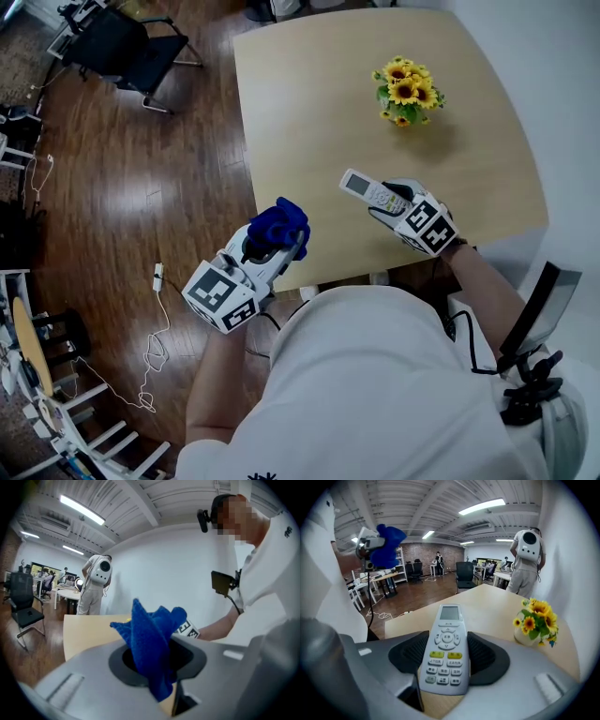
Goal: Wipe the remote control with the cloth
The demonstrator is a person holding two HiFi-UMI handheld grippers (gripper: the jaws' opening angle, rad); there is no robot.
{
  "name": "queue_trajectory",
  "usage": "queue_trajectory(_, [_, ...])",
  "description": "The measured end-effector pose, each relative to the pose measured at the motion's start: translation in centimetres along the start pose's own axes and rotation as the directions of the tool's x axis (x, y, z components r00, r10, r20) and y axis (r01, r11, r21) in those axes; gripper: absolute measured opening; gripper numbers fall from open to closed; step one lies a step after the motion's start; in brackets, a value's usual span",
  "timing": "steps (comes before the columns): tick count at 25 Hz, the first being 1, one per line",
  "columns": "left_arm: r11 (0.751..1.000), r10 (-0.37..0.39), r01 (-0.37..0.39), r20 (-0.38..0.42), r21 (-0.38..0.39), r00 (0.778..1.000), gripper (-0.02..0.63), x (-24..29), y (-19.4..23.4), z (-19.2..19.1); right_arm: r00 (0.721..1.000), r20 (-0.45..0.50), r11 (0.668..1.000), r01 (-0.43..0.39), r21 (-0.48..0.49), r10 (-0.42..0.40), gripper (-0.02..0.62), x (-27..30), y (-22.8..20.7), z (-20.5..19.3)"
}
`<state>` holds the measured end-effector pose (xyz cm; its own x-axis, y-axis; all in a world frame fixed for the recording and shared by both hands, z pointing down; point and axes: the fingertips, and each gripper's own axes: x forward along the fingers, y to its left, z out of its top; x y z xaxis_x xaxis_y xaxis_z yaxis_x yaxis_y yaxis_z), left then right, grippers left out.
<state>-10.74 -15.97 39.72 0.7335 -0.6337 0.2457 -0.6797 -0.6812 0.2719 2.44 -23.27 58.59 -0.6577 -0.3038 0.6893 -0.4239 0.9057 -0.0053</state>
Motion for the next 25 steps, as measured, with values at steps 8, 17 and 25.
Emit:
queue_trajectory(8, [0.977, -0.186, 0.186, -0.006, 0.102, 0.983, 0.109, 7.0, -4.5, 3.3, 0.998, 0.016, 0.993, -0.058, -0.104, 0.060, 0.258, -4.5, 2.7, 5.0])
queue_trajectory(17, [0.917, -0.349, 0.367, -0.130, 0.155, 0.928, 0.107, 13.8, -10.7, 2.7, 0.994, 0.027, 0.982, -0.103, -0.159, 0.109, 0.258, -7.9, 5.3, 8.9])
queue_trajectory(25, [0.924, -0.298, 0.328, -0.170, 0.196, 0.939, 0.107, 12.8, -10.2, 2.4, 0.994, 0.034, 0.979, -0.096, -0.178, 0.103, 0.258, -9.7, 5.9, 9.6])
